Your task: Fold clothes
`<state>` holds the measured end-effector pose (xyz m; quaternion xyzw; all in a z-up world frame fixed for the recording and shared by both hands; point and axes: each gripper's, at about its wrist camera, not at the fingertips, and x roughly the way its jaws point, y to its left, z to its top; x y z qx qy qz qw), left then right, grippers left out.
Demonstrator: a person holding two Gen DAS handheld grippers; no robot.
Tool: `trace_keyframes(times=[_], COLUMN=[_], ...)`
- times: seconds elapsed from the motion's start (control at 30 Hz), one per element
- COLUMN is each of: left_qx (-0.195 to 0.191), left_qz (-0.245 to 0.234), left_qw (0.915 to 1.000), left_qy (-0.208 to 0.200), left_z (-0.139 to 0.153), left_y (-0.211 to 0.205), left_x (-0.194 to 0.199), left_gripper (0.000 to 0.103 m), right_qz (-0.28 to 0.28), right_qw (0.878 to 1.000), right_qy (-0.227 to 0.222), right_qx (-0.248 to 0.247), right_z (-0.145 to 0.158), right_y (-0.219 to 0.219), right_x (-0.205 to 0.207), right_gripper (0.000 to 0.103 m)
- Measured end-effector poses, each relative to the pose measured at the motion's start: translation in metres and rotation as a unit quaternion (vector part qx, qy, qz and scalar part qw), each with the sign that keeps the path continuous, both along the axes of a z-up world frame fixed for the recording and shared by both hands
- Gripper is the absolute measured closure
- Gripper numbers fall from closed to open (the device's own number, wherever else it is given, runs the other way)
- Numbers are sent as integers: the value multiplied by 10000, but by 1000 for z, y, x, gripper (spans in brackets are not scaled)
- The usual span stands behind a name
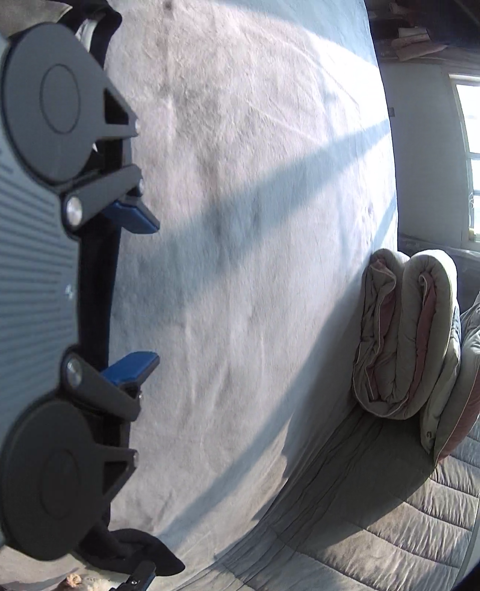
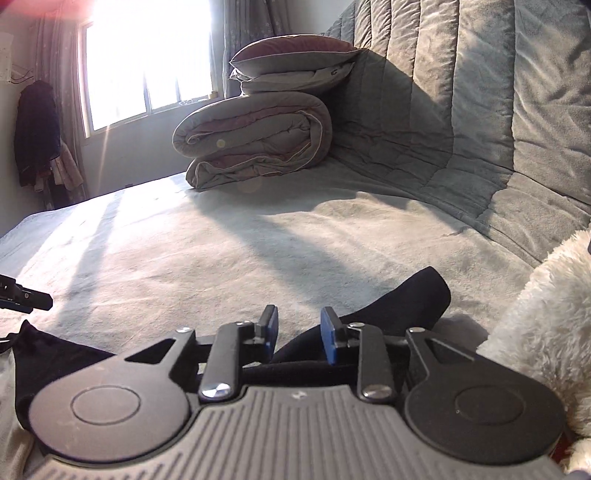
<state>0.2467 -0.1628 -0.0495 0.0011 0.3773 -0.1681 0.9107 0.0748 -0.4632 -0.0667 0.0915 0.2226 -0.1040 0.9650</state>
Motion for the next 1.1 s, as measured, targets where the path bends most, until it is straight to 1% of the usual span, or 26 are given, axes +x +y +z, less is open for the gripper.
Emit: trace_keyframes(times=[0.2,0.23,0.3,0.33,0.4,0.47,0.5,0.57,0.6,0.7,0.73,0.8,0.83,0.87,0.9,0.97,1.0,1.1], left_qx=[-94,-110,-141,-157,-188,-219,-235,-254,-247,-228,-221,-231,-240,-248,-258,-239,-249,-358], left_qz=[42,49,63,70,84,98,105,85,30,-134,-189,-192,-178,-163,-163,-150,-112,68], left_qw=[9998,9997,9995,9993,9990,9987,9985,9982,9982,9981,9979,9980,9981,9981,9981,9981,9979,9971], left_qy=[-194,-226,-290,-323,-387,-452,-484,-535,-542,-564,-571,-558,-547,-536,-530,-556,-579,-663], left_z=[-19,-22,-28,-31,-37,-43,-46,-51,-51,-53,-53,-54,-54,-54,-54,-53,-53,-50], left_y=[21,25,32,35,42,49,53,58,57,56,56,57,57,58,59,58,59,61], left_x=[4,4,5,6,7,8,9,10,9,8,8,8,8,8,8,7,7,6], left_gripper=[32,32,33,33,35,39,41,41,44,44,46,66,71,76,80,83,85,86], right_qz=[810,950,1224,1326,1426,1500,1523,1519,1519,1494,1498,1493,1455,1398,1356,1327,1289,952], right_qw=[9962,9947,9892,9847,9705,9542,9476,9426,9414,9441,9441,9441,9467,9502,9521,9518,9507,9479], right_qy=[292,383,618,742,1023,1359,1481,1630,1729,1928,2014,2136,2134,2150,2169,2179,2175,2015], right_qx=[134,1,-507,-850,-1655,-2205,-2385,-2485,-2466,-2217,-2138,-2021,-1924,-1770,-1679,-1701,-1797,-2276], right_z=[-2,-1,2,3,4,1,-1,-3,-5,-13,-17,-25,-26,-26,-25,-25,-25,-25], right_y=[18,21,28,30,31,25,22,13,7,-6,-9,-13,-16,-18,-18,-12,-7,9], right_x=[19,23,32,35,41,46,48,51,54,66,70,78,79,80,79,77,76,70], right_gripper=[66,66,66,66,66,66,66,66,66,66,66,66,66,71,84,93,98,100])
